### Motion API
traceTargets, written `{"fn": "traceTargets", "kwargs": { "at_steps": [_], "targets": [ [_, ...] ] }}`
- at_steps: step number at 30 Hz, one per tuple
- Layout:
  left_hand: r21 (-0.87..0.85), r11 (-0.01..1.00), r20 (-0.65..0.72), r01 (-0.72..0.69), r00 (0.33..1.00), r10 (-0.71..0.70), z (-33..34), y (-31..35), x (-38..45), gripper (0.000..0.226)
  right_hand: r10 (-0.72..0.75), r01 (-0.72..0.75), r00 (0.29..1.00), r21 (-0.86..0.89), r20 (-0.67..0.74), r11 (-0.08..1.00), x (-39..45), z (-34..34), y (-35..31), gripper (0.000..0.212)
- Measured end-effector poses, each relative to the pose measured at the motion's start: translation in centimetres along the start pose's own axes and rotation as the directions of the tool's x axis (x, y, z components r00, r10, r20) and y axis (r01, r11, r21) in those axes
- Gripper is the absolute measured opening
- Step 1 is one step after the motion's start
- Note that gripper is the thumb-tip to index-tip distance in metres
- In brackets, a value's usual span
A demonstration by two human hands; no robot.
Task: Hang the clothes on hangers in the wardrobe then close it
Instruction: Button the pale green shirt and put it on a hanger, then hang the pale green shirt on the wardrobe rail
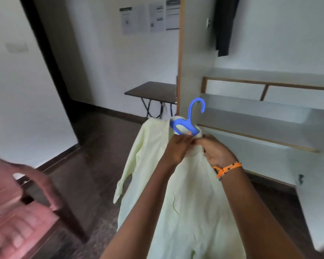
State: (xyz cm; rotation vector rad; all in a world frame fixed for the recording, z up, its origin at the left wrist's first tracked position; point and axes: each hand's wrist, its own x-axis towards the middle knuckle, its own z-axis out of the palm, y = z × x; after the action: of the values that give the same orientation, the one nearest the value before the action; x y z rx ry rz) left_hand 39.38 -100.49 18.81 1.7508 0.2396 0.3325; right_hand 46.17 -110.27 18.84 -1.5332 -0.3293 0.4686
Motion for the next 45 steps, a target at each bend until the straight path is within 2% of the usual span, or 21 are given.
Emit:
{"fn": "traceTargets", "kwargs": {
  "at_steps": [3,6,8,13,16,19,22,24,26,29,32,34,36,38,39,41,42,45],
  "targets": [
    [-0.007,0.994,0.019,0.108,0.994,-0.108,5.4,1.5,4.2,0.033,-0.068,0.067,0.998,-0.061,-0.014,0.996,1.4,-5.2,0.2,0.029],
    [0.017,0.992,0.025,0.129,0.991,-0.129,10.4,1.7,8.6,0.033,-0.132,0.125,0.990,-0.106,-0.053,0.986,3.1,-9.9,0.2,0.045],
    [0.033,0.991,0.051,0.132,0.990,-0.134,13.6,1.6,11.3,0.030,-0.139,0.123,0.985,-0.138,-0.107,0.983,5.1,-13.0,0.3,0.046],
    [-0.060,0.996,-0.003,0.062,0.998,-0.062,20.0,2.1,18.7,0.020,-0.149,0.115,0.959,-0.150,-0.240,0.982,10.5,-19.7,-0.5,0.052],
    [-0.104,0.994,0.079,0.023,0.997,-0.015,22.7,3.2,24.5,0.011,-0.183,0.152,0.953,-0.142,-0.242,0.978,14.2,-23.6,-2.1,0.053],
    [-0.178,0.984,0.121,-0.028,0.991,0.050,25.1,5.3,31.2,0.015,-0.220,0.192,0.952,-0.145,-0.213,0.971,18.2,-27.3,-4.6,0.052],
    [-0.211,0.976,0.131,-0.058,0.987,0.087,27.2,8.4,39.8,0.019,-0.241,0.096,0.929,-0.445,-0.282,0.891,22.6,-30.9,-7.7,0.038],
    [-0.231,0.970,0.140,-0.077,0.984,0.112,28.5,10.7,45.4,0.022,-0.308,0.016,0.900,-0.681,-0.310,0.732,25.6,-33.1,-9.4,0.017],
    [-0.261,0.958,0.152,-0.123,0.974,0.166,29.7,13.4,50.4,0.020,-0.420,0.054,0.854,-0.750,-0.308,0.659,28.9,-34.9,-10.8,0.007],
    [-0.263,0.933,0.177,-0.247,0.938,0.298,30.8,16.8,56.8,0.012,-0.556,0.204,0.734,-0.655,-0.389,0.728,34.4,-37.3,-13.6,0.015],
    [-0.254,0.902,0.231,-0.348,0.884,0.406,30.9,19.0,62.6,0.024,-0.583,0.310,0.636,-0.524,-0.506,0.793,40.7,-40.5,-18.0,0.018],
    [-0.196,0.899,0.220,-0.393,0.876,0.430,30.7,19.7,66.5,0.022,-0.579,0.408,0.593,-0.411,-0.560,0.815,44.7,-42.7,-21.8,0.022],
    [-0.173,0.892,0.195,-0.417,0.874,0.446,30.4,20.2,70.3,0.016,-0.548,0.516,0.627,-0.233,-0.554,0.825,48.3,-45.0,-26.2,0.022],
    [-0.128,0.885,0.182,-0.448,0.867,0.465,30.2,21.1,74.0,0.013,-0.542,0.596,0.710,-0.026,-0.451,0.802,51.7,-47.4,-30.6,0.018],
    [-0.100,0.881,0.178,-0.463,0.863,0.473,30.1,21.8,75.8,0.012,-0.561,0.619,0.726,0.023,-0.398,0.785,53.5,-48.5,-32.9,0.024],
    [-0.064,0.870,0.167,-0.489,0.854,0.492,30.1,23.8,79.7,0.011,-0.604,0.651,0.704,0.001,-0.374,0.759,57.4,-50.3,-37.6,0.045],
    [-0.052,0.864,0.157,-0.501,0.850,0.502,30.2,25.0,81.6,0.010,-0.621,0.668,0.689,-0.006,-0.373,0.745,59.2,-51.1,-39.7,0.049],
    [-0.014,0.835,0.088,-0.551,0.831,0.550,30.6,28.7,87.6,0.010,-0.692,0.719,0.662,-0.014,-0.287,0.694,65.0,-52.6,-45.9,0.037]
  ]
}}
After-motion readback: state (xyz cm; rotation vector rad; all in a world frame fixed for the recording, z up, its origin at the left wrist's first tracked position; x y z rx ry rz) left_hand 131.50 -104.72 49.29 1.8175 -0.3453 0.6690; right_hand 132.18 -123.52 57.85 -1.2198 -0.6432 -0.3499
